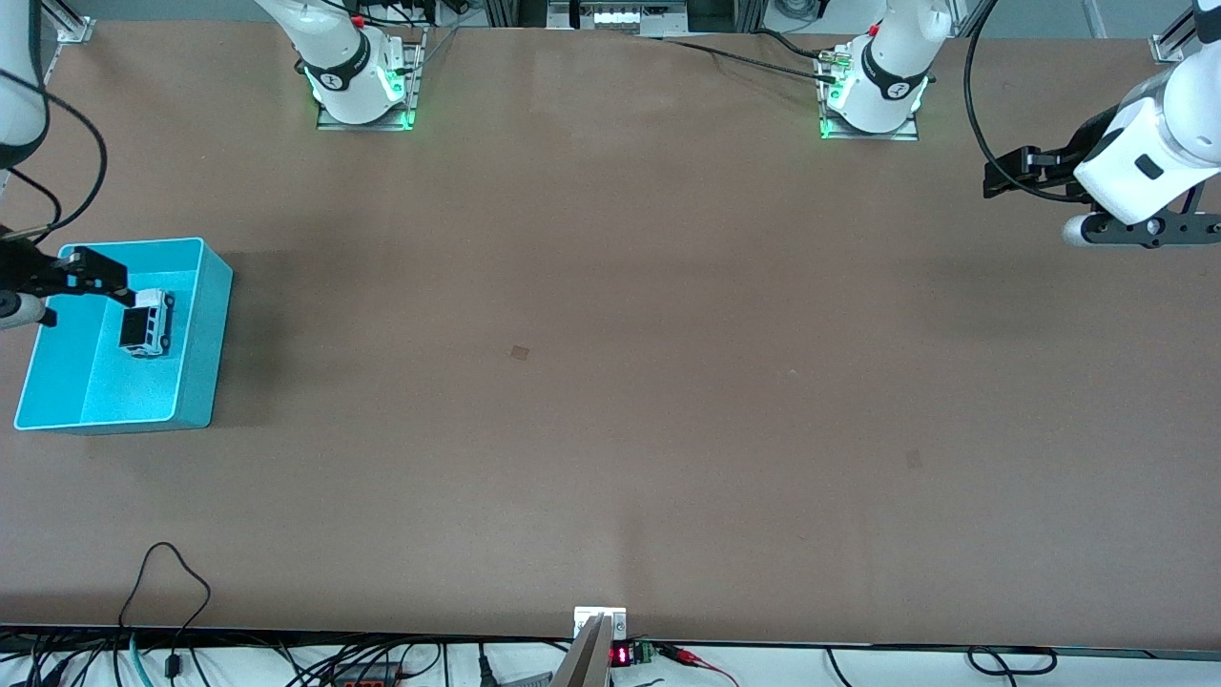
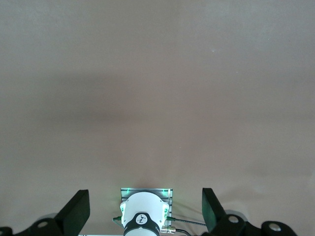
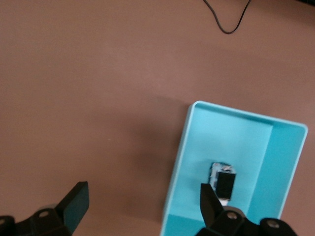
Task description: Wind and store white jeep toy
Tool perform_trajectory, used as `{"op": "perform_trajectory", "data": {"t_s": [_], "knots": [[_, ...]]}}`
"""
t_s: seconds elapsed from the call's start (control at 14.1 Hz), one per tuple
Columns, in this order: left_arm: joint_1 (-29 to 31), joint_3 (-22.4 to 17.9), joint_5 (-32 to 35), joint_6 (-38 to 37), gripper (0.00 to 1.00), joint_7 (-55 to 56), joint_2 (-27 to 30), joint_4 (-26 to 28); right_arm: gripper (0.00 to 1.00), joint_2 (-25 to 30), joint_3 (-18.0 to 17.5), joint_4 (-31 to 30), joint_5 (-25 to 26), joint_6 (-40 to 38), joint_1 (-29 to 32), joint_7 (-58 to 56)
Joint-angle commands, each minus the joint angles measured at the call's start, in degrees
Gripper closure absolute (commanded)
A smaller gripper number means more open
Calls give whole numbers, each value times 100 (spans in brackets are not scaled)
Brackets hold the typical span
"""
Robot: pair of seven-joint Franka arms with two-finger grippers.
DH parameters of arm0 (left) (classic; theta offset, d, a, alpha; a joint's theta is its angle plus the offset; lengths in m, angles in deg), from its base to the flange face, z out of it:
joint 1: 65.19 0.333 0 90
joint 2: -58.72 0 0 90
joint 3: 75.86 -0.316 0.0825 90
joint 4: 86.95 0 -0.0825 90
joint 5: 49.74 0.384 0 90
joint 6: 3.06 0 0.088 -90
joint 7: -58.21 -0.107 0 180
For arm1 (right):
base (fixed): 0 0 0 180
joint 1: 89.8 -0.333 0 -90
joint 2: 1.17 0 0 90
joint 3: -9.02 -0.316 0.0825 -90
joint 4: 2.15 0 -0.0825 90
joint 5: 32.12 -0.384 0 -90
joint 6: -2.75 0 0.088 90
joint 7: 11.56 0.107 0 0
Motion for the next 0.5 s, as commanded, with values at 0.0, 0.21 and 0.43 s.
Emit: {"op": "perform_trajectory", "data": {"t_s": [0.0,0.21,0.43], "knots": [[14,-10,-115,-109,0,-47,-69,-203,0,342,46,-75,3,-316,-354,1014],[14,-18,-106,-109,0,-47,-69,-203,0,597,38,-119,12,-562,-654,2052],[14,-27,-115,-100,0,-47,-69,-203,0,887,-234,-224,30,-572,-681,2712]]}}
